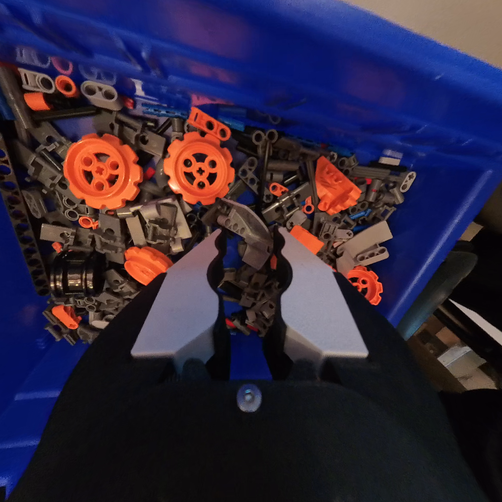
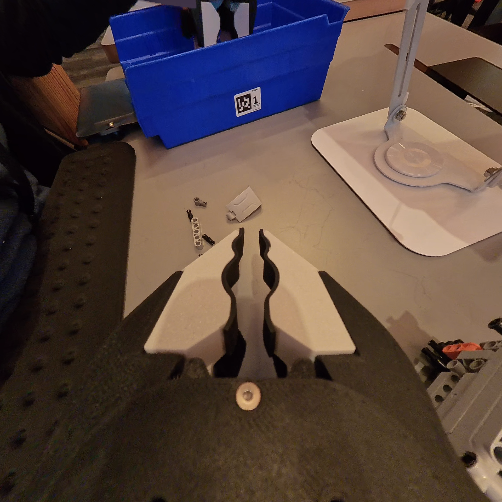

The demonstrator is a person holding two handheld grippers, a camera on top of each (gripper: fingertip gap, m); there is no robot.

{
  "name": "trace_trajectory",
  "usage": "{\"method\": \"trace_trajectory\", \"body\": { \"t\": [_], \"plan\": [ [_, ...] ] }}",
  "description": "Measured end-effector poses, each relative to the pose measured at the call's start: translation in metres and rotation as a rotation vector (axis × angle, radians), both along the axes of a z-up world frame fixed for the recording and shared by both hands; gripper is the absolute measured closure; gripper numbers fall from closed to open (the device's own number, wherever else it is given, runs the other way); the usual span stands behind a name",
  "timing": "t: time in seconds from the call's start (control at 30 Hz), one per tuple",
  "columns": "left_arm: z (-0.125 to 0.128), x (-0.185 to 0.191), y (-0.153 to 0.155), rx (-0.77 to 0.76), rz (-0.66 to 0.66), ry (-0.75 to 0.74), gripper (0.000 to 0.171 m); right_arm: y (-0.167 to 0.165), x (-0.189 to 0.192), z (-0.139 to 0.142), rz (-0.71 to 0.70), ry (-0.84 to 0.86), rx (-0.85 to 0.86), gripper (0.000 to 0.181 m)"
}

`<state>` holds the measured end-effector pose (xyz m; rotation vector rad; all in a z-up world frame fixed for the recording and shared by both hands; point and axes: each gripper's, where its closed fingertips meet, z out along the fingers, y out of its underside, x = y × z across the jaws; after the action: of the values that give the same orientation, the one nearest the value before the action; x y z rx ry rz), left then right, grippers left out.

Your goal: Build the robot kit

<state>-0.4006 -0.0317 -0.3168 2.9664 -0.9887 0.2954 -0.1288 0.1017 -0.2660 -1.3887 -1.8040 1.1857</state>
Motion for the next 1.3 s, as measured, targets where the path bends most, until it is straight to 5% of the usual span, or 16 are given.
{"method": "trace_trajectory", "body": {
  "t": [0.3,0.7,0.93,1.13,1.3],
  "plan": [
    [0.01,-0.012,0.004,0.064,0.03,-0.001,0.166,0.0,0.0,-0.001,0.0,-0.003,0.0,0.173],
    [0.022,-0.07,0.003,0.089,0.198,0.084,0.165,0.0,0.0,-0.001,0.001,-0.003,-0.001,0.173],
    [0.026,-0.087,0.007,0.129,0.247,0.153,0.146,0.0,0.0,-0.001,0.001,-0.005,-0.003,0.173],
    [0.038,-0.052,0.006,0.163,0.118,0.081,0.144,0.0,0.0,-0.001,0.001,-0.003,-0.004,0.173],
    [0.023,-0.022,-0.016,0.05,-0.043,0.074,0.14,0.0,0.0,-0.001,0.003,-0.002,-0.004,0.173]
  ]
}}
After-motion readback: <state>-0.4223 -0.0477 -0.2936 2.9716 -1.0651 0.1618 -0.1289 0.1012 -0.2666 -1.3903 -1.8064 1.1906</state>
